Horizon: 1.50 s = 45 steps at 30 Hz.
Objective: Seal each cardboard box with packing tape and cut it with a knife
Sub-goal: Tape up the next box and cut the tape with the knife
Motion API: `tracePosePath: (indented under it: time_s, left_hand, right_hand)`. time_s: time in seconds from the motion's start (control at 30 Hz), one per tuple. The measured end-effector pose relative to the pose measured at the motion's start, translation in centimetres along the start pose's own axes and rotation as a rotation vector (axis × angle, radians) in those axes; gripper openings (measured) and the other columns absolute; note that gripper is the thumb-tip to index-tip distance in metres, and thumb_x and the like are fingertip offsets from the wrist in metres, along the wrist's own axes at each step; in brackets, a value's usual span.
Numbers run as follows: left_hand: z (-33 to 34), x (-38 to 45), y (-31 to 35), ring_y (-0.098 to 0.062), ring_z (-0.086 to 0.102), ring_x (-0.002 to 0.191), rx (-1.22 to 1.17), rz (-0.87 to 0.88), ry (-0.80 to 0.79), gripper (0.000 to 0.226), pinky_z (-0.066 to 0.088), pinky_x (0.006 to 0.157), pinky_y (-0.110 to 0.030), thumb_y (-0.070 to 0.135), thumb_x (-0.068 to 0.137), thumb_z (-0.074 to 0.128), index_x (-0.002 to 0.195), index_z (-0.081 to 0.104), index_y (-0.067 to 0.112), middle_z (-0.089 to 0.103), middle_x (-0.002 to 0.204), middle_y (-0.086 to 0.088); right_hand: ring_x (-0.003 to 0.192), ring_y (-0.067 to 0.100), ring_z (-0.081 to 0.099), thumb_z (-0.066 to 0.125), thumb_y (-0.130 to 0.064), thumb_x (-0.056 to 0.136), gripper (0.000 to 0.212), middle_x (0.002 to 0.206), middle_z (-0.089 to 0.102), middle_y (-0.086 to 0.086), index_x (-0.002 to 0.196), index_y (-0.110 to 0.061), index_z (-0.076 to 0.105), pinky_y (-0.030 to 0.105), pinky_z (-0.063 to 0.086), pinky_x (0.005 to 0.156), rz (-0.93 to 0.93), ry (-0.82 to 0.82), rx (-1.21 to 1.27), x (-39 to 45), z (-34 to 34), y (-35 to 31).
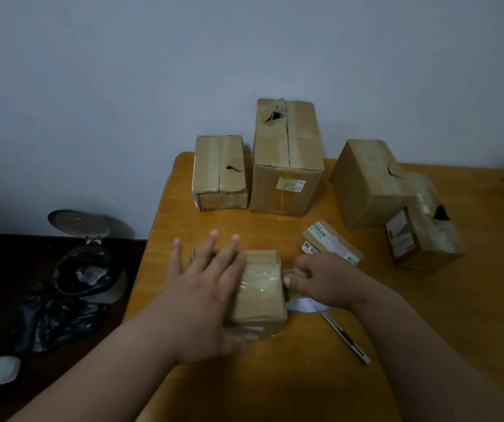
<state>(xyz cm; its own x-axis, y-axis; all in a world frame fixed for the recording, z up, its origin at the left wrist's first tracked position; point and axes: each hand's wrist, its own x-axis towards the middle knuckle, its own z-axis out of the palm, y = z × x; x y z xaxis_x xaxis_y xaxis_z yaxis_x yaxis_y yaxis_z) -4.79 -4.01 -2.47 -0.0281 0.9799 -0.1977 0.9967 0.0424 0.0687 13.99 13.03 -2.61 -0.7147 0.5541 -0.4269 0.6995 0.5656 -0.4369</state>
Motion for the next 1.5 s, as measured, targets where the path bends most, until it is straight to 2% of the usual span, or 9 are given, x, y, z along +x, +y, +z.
tracePosePath:
  time_s: [0.13,0.23,0.4,0.53,0.7,0.9,1.03,1.33,1.5]
  left_hand:
    - [-1.1,2.9,2.7,-0.031,-0.006,0.148,0.005,0.023,-0.027,0.125,-0.014,0.106,-0.072,0.079,0.065,0.06,0.142,-0.033,0.044,-0.004,0.161,0.003]
    - [-1.3,2.5,1.7,-0.03,0.01,0.142,-0.088,0.013,0.008,0.124,-0.009,0.108,-0.072,0.078,0.063,0.064,0.139,-0.031,0.054,0.012,0.154,0.001]
    - [-1.1,1.0,-0.1,-0.013,0.023,0.131,-0.697,-0.018,0.183,0.121,0.03,0.113,-0.054,0.076,0.056,0.07,0.142,-0.014,0.063,0.017,0.139,0.015]
    - [1.6,0.1,-0.3,-0.013,0.026,0.135,-0.987,-0.046,0.086,0.119,0.038,0.107,-0.018,0.044,0.061,0.09,0.143,0.005,0.062,0.014,0.138,0.014]
    - [4.2,-1.4,-2.0,-0.007,0.016,0.141,-0.569,-0.13,-0.03,0.119,0.011,0.12,-0.057,0.085,0.049,0.067,0.144,0.003,0.056,-0.005,0.151,0.025]
    - [6.6,-2.2,-1.6,0.005,0.01,0.142,-0.729,-0.217,-0.068,0.111,-0.001,0.12,-0.053,0.093,0.047,0.059,0.129,-0.013,0.075,-0.001,0.153,0.037]
    - [7.2,-2.1,-2.4,-0.004,0.005,0.147,-0.621,-0.247,-0.101,0.13,-0.007,0.119,-0.05,0.099,0.046,0.05,0.15,-0.011,0.049,0.004,0.161,0.021]
    - [6.7,-1.8,-2.1,-0.011,0.01,0.147,-0.522,-0.295,-0.141,0.135,-0.003,0.121,-0.05,0.103,0.042,0.04,0.149,-0.017,0.044,0.012,0.161,0.013]
    - [5.5,-1.9,-1.7,-0.013,-0.015,0.148,-0.405,-0.294,-0.131,0.133,-0.014,0.117,-0.053,0.105,0.041,0.031,0.13,-0.047,0.045,-0.028,0.155,0.021]
  right_hand:
    - [0.072,0.011,0.051,0.058,-0.044,0.092,0.025,0.079,0.057,-0.002,0.083,-0.021,0.06,0.031,0.042,0.067,-0.041,0.026,0.126,-0.1,1.2,-0.8]
    - [0.082,0.021,0.059,0.064,-0.045,0.086,0.027,0.09,0.064,0.006,0.088,-0.017,0.065,0.035,0.047,0.073,0.022,0.037,0.581,-1.3,1.2,0.4]
    - [0.102,0.041,0.061,0.076,-0.054,0.065,0.072,0.111,0.062,0.031,0.11,0.001,0.065,0.045,0.05,0.086,-0.207,-0.04,1.281,-2.8,-2.0,2.1]
    - [0.078,0.025,0.064,0.07,-0.052,0.077,0.05,0.081,0.067,0.01,0.086,-0.003,0.065,0.032,0.051,0.069,-0.197,-0.048,1.077,-2.3,-2.9,-1.0]
    - [0.076,0.013,0.069,0.069,-0.062,0.077,0.044,0.081,0.071,-0.002,0.09,-0.02,0.066,0.025,0.053,0.065,-0.121,-0.123,0.769,-1.6,0.8,-5.0]
    - [0.051,-0.005,0.047,0.072,-0.057,0.077,0.038,0.055,0.051,-0.019,0.07,-0.024,0.055,0.009,0.036,0.045,-0.194,-0.044,0.518,-0.5,1.9,-7.7]
    - [0.054,0.001,0.045,0.072,-0.052,0.081,0.041,0.064,0.05,-0.009,0.075,-0.014,0.058,0.015,0.036,0.047,-0.251,-0.06,0.447,-0.7,1.1,-7.3]
    - [0.057,0.005,0.044,0.065,-0.064,0.076,0.049,0.068,0.052,-0.004,0.078,-0.015,0.06,0.022,0.037,0.053,-0.118,0.009,0.043,-2.4,-2.6,-2.9]
    - [0.059,0.01,0.042,0.059,-0.031,0.091,0.03,0.068,0.048,0.001,0.073,-0.008,0.056,0.027,0.035,0.054,-0.147,0.018,0.17,-3.0,-2.8,-3.2]
